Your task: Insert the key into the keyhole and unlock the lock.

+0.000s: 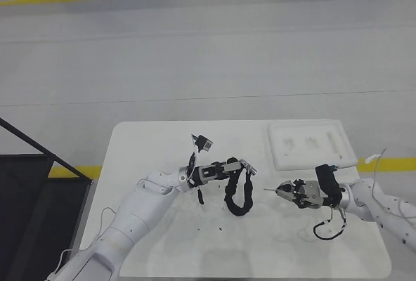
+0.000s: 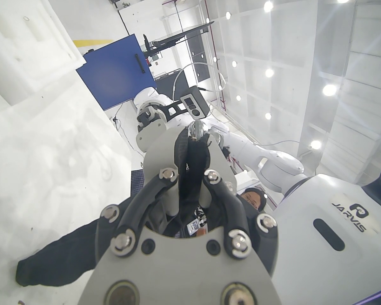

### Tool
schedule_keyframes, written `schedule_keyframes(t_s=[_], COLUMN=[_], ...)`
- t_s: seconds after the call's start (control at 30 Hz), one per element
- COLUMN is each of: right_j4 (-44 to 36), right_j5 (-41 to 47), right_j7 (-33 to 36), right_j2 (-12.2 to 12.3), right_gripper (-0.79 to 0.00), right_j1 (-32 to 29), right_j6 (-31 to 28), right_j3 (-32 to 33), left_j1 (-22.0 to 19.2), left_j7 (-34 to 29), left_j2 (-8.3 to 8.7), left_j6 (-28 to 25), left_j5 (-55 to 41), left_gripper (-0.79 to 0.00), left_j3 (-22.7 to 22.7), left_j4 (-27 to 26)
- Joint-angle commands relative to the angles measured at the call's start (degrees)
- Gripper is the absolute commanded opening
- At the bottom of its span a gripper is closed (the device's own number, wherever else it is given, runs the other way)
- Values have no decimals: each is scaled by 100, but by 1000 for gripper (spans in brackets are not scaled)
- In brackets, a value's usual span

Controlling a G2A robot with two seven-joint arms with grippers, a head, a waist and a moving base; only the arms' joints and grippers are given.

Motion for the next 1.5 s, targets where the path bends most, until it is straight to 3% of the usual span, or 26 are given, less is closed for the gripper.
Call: schedule_keyframes(t_s=[0.0,0.2,0.37,0.87,1.0,1.17,1.47], right_j4=[0,0,0,0,0,0,-93], right_j5=[-1,-1,-1,-1,-1,-1,55], right_j7=[0,0,0,0,0,0,124], right_j2=[0,0,0,0,0,0,-11], right_gripper=[-785,-785,-785,-785,-785,-785,-785], right_j1=[0,0,0,0,0,0,-42], right_j6=[0,0,0,0,0,0,99], right_j3=[0,0,0,0,0,0,33], left_j1=[168,545,772,778,1126,1547,1439], left_j7=[87,562,1161,1217,1474,1408,1387], left_j2=[26,171,322,333,327,241,-57], left_j6=[-150,-626,-1224,-1272,-1444,-1444,-1444], left_j5=[-203,242,960,1041,1079,1211,1285], left_gripper=[-785,-785,-785,-785,-785,-785,-785], left_j3=[-143,-390,-515,-514,-916,-1440,-1612], left_j4=[-134,-825,-912,-956,-1671,-1805,-1159])
